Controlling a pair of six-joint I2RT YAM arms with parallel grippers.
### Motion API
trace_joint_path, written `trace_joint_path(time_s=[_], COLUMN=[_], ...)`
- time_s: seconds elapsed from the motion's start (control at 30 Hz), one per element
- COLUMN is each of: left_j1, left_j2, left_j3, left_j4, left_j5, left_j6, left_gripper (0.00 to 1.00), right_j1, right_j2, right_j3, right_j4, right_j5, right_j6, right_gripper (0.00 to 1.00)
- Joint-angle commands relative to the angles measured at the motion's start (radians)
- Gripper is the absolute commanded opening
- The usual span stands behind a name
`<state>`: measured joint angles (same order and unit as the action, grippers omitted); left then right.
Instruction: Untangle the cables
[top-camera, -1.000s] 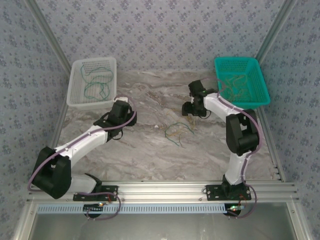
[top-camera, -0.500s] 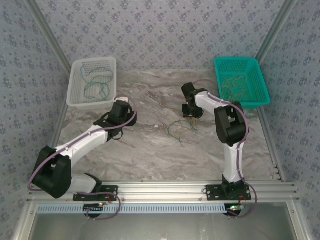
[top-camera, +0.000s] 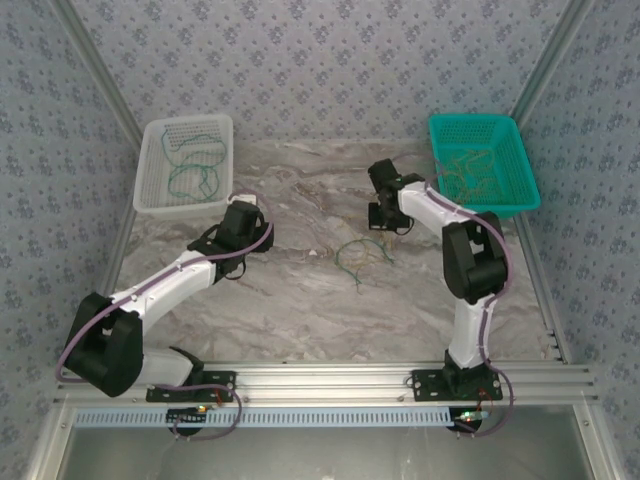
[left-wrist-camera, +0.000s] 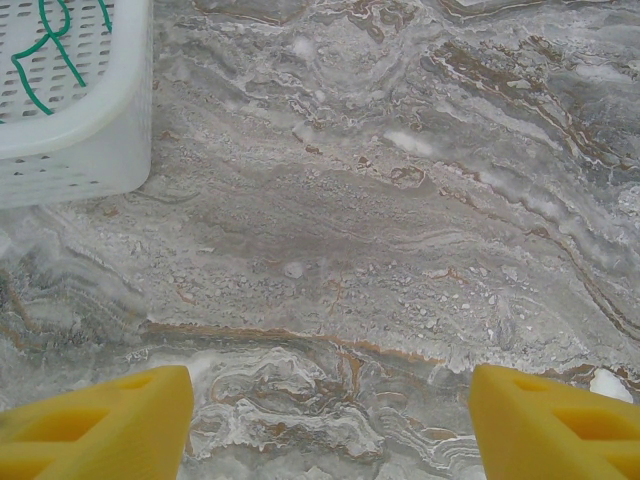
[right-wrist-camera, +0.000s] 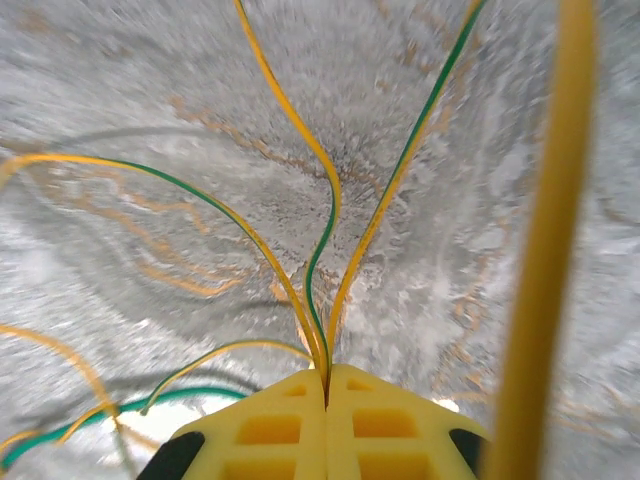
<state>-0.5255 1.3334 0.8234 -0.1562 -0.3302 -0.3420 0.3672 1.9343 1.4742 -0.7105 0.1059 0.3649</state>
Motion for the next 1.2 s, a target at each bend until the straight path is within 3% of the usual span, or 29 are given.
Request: trace_joint_path(time_s=[0.0,0.23,0.6,0.7,0.93,1.17], left_j1=[-0.001,-0.001,-0.003,-0.004,-0.003,-0.004], left_j2=[-0.011,-0.029,-0.140,-0.177,-0.209,-0.189], left_j3=[0.010,0.005,0.019,0.020,0.006,-0.002], left_j4=[0.013,0.017,-0.011,-0.015,-0.006,0.010], left_j5=[-0.019,-0.020,0.042,0.050,0.048,0.063], left_j6=[0.009,0.006,0.010,0.021,0.015,0.005], left_gripper=[0.73,0.73,0.73,0.73,0.73,0.73], right_j1=[0.005,-0.035,-0.358,-0.437,-0.507,-0.564], right_j2=[-0.109,-0.277,-0.557,-0.551,-0.497,-0.395], right_j3=[0.020,0.023,0.007,0.108,0.369,0.568], right_j4=[-0.072,-0.080,0.185,0.178,0.139,0.114], right_j5=[0.047,0.044,-0.175,-0.296,-0.360,-0.275], right_j6=[-0.031,-0.044,0.038,0.061,0.089,0.082], right_gripper=[0.00,0.00,0.00,0.00,0.00,0.00])
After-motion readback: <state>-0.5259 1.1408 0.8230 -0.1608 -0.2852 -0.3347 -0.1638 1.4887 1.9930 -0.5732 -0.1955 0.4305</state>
